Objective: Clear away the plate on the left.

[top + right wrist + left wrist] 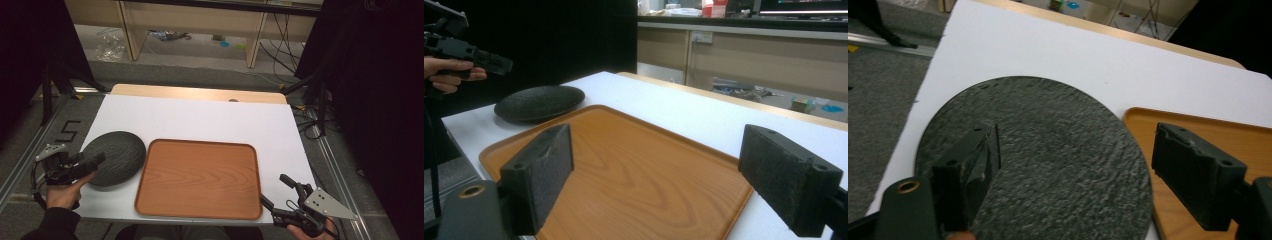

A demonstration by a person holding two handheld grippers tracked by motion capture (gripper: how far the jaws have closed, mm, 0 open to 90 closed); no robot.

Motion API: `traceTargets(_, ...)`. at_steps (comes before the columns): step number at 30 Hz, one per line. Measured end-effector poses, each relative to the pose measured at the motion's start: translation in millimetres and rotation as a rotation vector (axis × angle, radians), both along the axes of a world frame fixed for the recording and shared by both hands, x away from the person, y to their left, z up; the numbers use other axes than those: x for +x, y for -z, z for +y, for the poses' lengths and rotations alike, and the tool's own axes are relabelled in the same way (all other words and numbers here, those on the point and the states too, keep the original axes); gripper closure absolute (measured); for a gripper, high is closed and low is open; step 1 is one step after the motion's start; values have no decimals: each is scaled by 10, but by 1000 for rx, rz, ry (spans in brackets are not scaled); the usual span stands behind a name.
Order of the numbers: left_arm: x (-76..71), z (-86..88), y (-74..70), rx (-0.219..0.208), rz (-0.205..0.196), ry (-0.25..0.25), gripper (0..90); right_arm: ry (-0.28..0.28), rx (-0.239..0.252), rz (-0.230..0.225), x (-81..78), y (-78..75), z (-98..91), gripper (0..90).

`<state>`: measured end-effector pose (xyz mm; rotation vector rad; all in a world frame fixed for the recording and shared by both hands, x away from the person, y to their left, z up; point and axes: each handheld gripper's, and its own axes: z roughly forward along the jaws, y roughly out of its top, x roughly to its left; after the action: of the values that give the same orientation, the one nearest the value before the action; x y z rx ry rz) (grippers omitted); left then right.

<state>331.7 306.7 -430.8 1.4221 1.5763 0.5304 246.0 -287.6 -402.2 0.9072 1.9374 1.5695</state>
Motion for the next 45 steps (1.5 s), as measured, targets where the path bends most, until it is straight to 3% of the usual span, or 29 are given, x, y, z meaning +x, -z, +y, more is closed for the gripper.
traceTargets(6,47,94,64,-53,63,-43,187,0,2,-2,-1,0,2,156)
traceTargets(8,60,155,86,-99,80,-51,190,5,10,-17,5,9,11,156)
traceTargets(11,78,218,128,-131,102,-50,187,1,16,-16,6,10,11,157)
traceTargets(14,97,273,162,-166,103,-62,191,1,13,-17,11,14,15,157)
traceTargets(17,106,331,185,-168,116,-86,190,2,10,-16,7,9,11,157)
traceTargets(20,122,388,214,-213,126,-101,191,0,-9,1,2,9,7,157)
traceTargets(23,138,416,257,-227,145,-115,192,-7,-2,-7,2,4,10,157)
traceTargets(26,157,439,293,-278,144,-103,193,-1,-6,-3,5,9,8,158)
traceTargets(28,167,452,307,-253,168,-106,193,2,8,-17,7,9,12,158)
traceTargets(31,185,480,342,-265,190,-117,195,-2,-3,-7,5,11,9,158)
traceTargets(32,185,503,361,-242,198,-120,196,-1,-7,0,0,6,7,158)
traceTargets(34,195,535,402,-286,213,-126,196,-1,5,-16,6,8,13,157)
traceTargets(35,195,535,402,-286,213,-126,199,-1,5,-16,6,8,13,157)
traceTargets(36,194,567,424,-329,217,-129,211,0,-1,-10,7,13,12,157)
traceTargets(37,194,575,433,-340,220,-129,219,0,-9,1,1,7,7,157)
traceTargets(39,195,585,455,-351,236,-129,223,1,7,-18,9,10,13,157)
traceTargets(42,202,601,485,-388,240,-120,226,-1,-7,0,3,9,7,157)
traceTargets(45,206,590,483,-378,253,-119,232,-7,18,-17,13,15,17,157)
